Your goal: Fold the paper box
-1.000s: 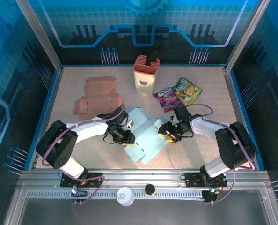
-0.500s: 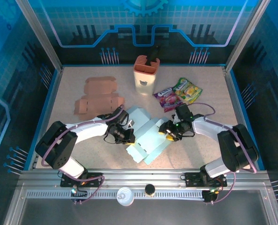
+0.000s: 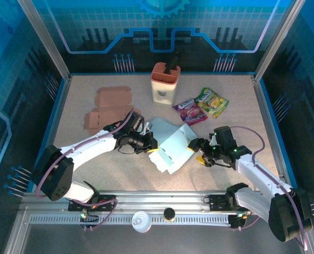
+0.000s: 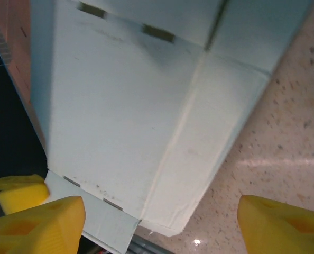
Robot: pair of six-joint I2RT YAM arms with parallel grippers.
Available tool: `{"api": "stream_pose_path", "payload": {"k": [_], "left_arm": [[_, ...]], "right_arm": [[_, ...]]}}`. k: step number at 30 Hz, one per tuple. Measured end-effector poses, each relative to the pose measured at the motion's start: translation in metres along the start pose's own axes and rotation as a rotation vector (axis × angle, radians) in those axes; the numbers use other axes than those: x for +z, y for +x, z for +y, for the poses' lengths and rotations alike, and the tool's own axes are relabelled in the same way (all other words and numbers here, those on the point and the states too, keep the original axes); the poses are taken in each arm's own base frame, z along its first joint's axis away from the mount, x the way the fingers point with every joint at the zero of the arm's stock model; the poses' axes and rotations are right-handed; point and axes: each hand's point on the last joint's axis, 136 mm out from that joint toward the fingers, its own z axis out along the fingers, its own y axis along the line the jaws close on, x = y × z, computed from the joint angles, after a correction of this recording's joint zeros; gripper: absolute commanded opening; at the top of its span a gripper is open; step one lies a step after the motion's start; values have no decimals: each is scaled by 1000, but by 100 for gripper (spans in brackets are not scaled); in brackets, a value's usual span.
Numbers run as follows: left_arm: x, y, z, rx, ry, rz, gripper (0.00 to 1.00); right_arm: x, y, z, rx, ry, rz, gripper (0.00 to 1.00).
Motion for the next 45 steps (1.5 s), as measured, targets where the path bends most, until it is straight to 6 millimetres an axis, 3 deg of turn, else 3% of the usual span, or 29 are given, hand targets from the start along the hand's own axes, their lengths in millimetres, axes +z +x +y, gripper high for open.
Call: {"api": "stream_pose_path", "payload": {"k": [7,14,21,31,39,45], "left_arm": [[-2,-7,-10,-76,53,-10,0],[-6,-14,-23,-108,103,-23,0],[-7,-15,-28,-148,125,-17,0],[-10,-20,-26,-183,131,-26,0],[-13,-24,-28,-182,139,-33,0],[-15,-26,-30,-180,146,-38,0]], "right_arm": [[18,1,-8,110,-71,20,84],[33,-13,7,167,-158,12,78],[36,-26,27,186,-241,-11,64],[10,-38,52,170,-332,-72,40],[5,-44,56,183,-331,-83,19],[1,-49,61,171,-329,-93,8]]}}
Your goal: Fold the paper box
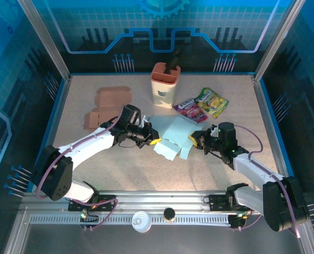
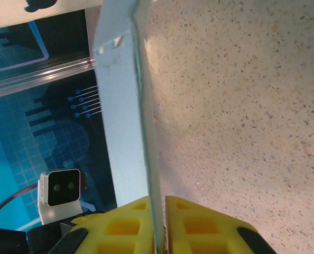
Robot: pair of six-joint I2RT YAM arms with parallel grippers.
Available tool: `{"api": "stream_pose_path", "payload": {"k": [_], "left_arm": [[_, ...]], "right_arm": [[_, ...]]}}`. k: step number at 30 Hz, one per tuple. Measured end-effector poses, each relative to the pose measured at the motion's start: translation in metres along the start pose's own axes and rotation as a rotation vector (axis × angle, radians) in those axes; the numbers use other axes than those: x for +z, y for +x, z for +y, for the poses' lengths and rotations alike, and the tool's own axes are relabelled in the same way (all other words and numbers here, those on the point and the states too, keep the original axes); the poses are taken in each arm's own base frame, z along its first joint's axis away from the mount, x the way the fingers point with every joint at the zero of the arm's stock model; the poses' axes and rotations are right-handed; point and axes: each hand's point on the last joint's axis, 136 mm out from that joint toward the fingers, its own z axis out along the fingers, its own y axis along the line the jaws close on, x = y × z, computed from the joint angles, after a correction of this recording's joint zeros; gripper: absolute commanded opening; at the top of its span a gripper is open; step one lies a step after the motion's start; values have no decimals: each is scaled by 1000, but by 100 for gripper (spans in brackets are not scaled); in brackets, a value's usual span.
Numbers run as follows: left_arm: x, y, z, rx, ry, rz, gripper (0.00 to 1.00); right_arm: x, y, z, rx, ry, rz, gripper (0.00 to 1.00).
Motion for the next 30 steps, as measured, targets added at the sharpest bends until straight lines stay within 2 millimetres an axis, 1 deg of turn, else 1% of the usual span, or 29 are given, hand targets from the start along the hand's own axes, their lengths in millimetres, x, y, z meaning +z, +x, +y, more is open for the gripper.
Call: {"api": "stream_pose_path", "payload": {"k": [6,9,10,12,13,14,15,17,18,20,23,25,27,28,30], "left_arm": [[-2,-3,0,-4,2,-7,0],[-2,-4,0,-5,2,-9,0],[-2,-4,0,-6,2,-11,10],[-3,-5,0,-6,3,-12,34],[-3,-5,0,-5,2,-13,42],[-4,-6,-1,-5,1,-13,47],[-5,-6,-3,-1,0,-13,56],[-8,-8,-8,18,-6,-22,65],[-10,-10,-12,29,-11,-32,68],[-18,-15,-21,59,-27,-65,69],[-35,-22,-33,112,-53,-144,70],[-53,-25,-43,150,-66,-207,69],[-69,-27,-53,185,-67,-266,69],[-77,-28,-58,201,-65,-294,69],[-90,-29,-65,217,-61,-336,69]], "right_arm": [[-1,-2,12,-31,0,-2,7],[-2,-3,19,-48,-3,-2,3],[-2,-3,22,-52,-4,0,2],[-2,-3,25,-58,-2,2,0],[-3,-3,27,-59,-1,2,0],[-3,-3,30,-65,-1,1,0],[-4,-4,34,-72,0,-1,0],[-9,-4,45,-92,5,-10,0],[-12,-5,53,-106,7,-20,0],[-22,-5,72,-133,11,-46,0],[-43,-6,110,-181,14,-102,0],[-60,-5,137,-216,23,-152,0],[-74,3,158,-252,40,-188,0],[-81,10,167,-270,53,-203,0],[-90,28,179,-298,89,-219,0]]}}
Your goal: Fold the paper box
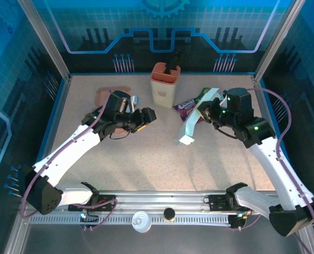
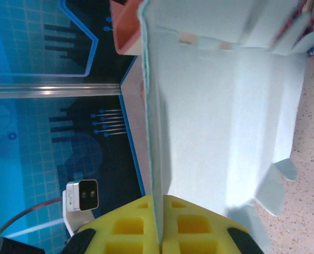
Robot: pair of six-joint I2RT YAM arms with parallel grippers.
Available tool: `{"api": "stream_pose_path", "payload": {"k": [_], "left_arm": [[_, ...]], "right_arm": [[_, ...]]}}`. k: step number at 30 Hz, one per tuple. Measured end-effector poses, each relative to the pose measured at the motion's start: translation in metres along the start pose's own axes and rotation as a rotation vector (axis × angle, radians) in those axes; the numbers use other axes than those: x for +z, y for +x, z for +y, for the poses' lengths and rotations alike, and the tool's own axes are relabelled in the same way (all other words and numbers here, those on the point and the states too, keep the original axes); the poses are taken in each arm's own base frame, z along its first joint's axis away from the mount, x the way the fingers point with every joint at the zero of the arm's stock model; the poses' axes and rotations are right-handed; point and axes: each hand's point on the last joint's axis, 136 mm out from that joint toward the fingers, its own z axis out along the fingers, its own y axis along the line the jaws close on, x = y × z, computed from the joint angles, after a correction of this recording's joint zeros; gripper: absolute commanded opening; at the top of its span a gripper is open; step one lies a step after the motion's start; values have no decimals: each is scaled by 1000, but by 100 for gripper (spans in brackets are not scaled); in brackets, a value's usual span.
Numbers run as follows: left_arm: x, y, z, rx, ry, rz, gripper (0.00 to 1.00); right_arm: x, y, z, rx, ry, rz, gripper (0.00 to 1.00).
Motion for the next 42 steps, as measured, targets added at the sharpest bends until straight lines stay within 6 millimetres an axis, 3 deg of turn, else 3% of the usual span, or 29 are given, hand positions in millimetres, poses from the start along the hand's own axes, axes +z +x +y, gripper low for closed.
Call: {"api": "stream_pose_path", "payload": {"k": [3,6,9,13,19,31,42], "left_arm": [[-10,-9,0,-4,-4,-43,69],[-12,-13,8,-23,-28,-56,67],[-11,-13,18,-41,-51,-54,67],[-12,-7,29,-51,-78,-39,64],[-14,13,55,-17,-146,8,58],[-6,62,129,-16,-297,113,50],[6,78,162,-6,-287,92,43]], "right_arm": [[-9,20,18,-29,57,6,0],[2,32,23,-7,146,0,0],[36,36,16,32,255,-17,0],[92,38,-12,72,394,-37,0],[147,46,-37,110,454,-31,0],[190,69,-60,140,411,19,0],[209,89,-85,124,373,36,0]]}}
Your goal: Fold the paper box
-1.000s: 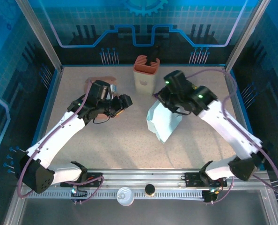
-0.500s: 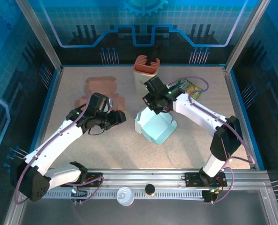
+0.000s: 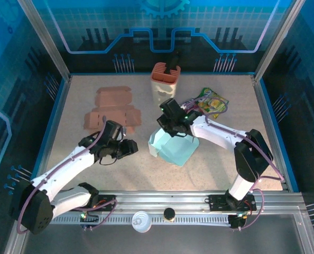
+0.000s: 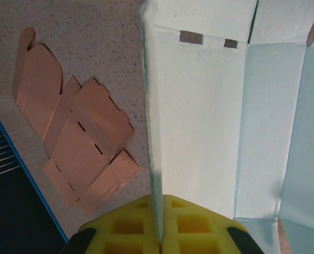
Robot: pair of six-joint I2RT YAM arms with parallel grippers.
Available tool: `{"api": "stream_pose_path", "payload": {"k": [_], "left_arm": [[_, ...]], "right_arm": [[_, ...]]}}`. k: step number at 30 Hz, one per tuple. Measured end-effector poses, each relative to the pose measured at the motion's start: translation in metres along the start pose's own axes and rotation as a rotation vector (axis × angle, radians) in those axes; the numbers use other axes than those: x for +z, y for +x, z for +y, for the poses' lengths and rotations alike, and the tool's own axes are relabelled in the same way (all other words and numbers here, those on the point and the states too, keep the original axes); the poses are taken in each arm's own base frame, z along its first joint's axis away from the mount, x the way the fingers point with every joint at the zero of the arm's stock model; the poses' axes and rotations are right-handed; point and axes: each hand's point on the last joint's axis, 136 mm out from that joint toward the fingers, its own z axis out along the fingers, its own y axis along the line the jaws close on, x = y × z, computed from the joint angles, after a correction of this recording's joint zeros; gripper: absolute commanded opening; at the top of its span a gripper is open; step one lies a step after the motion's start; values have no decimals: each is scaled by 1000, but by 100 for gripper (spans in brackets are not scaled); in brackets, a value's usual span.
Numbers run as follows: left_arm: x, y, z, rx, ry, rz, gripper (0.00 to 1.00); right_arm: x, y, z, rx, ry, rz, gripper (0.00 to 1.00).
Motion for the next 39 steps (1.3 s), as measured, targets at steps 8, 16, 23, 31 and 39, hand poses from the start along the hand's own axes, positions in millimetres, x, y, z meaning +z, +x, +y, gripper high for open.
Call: {"api": "stream_pose_path", "payload": {"k": [8,16,23,31,39], "left_arm": [[3,6,4,95,92,-85,41],[5,12,-12,205,150,-102,44],[11,13,-13,258,140,-127,46],[-5,-5,-9,261,109,-262,46],[2,-7,13,242,40,-303,47]], "right_arm": [[16,16,-12,-14,-53,7,0],[19,18,-12,-9,-161,5,0],[3,16,8,3,-288,2,0],[-6,18,30,-5,-391,14,0],[3,31,36,-96,-462,80,0]]}}
